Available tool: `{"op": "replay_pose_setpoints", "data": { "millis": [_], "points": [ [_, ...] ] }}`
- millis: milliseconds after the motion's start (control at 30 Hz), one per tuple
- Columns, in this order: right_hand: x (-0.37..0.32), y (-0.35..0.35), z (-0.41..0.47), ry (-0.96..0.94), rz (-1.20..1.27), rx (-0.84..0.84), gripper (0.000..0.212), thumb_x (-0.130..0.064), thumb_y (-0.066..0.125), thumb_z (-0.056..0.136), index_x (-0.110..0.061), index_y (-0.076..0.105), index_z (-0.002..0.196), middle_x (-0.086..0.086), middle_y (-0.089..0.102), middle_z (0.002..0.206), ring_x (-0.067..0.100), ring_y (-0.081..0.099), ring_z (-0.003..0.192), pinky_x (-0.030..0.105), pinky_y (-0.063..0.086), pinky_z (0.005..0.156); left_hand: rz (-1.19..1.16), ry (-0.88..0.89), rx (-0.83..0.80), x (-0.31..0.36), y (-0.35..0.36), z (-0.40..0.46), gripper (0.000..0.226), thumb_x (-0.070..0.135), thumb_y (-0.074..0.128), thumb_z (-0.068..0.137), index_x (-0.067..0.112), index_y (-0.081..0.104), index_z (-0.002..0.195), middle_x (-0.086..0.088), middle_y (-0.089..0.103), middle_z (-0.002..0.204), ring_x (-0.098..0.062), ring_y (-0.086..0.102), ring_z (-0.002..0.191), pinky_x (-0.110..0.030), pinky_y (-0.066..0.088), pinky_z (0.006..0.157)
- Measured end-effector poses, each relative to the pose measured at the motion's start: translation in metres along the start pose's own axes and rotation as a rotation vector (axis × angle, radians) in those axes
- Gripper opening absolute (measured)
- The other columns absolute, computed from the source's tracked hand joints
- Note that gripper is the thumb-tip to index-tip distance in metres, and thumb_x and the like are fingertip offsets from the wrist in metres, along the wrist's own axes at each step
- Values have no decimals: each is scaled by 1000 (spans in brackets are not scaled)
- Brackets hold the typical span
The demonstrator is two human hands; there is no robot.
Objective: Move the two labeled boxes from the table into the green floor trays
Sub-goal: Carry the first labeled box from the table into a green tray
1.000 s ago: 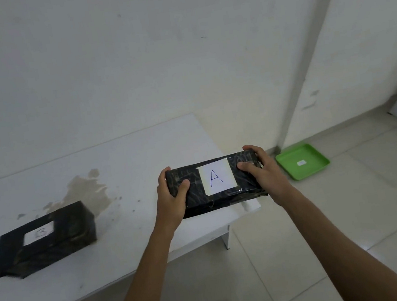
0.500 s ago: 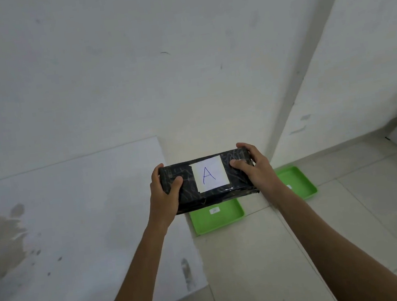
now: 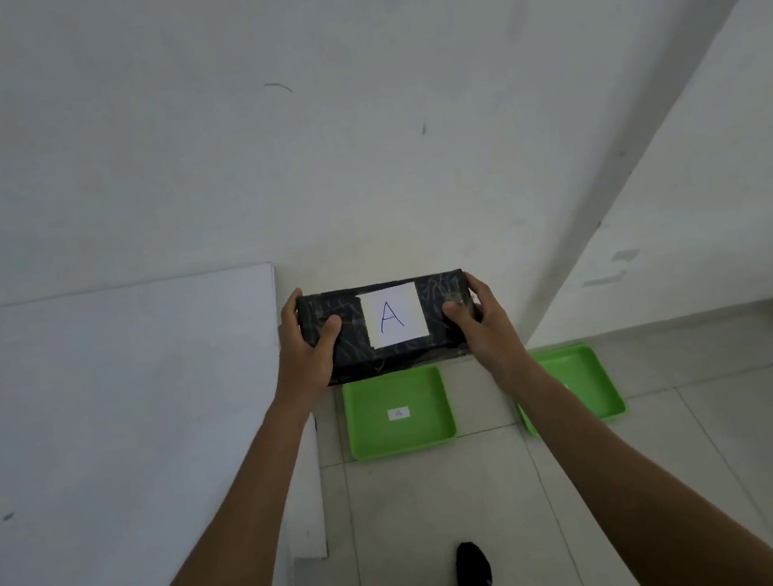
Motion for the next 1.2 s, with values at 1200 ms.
{"op": "replay_pose_setpoints", "data": {
  "millis": [1200],
  "points": [
    [726, 59, 296, 302, -473, -353, 82, -12, 64, 97, -15, 13, 162, 20, 46, 152, 37, 52, 135, 54, 51, 104, 484, -295, -253, -736, 209, 207, 84, 32, 57, 98, 26, 0, 159, -9, 26, 165, -30, 35, 147, -50, 35, 117]
  ]
}}
Point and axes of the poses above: each hand's wrist, its own z-axis towards the middle knuckle, its own y-axis out of the palm, x = y × z, the point moved 10 cm from there along z, towards the middle knuckle
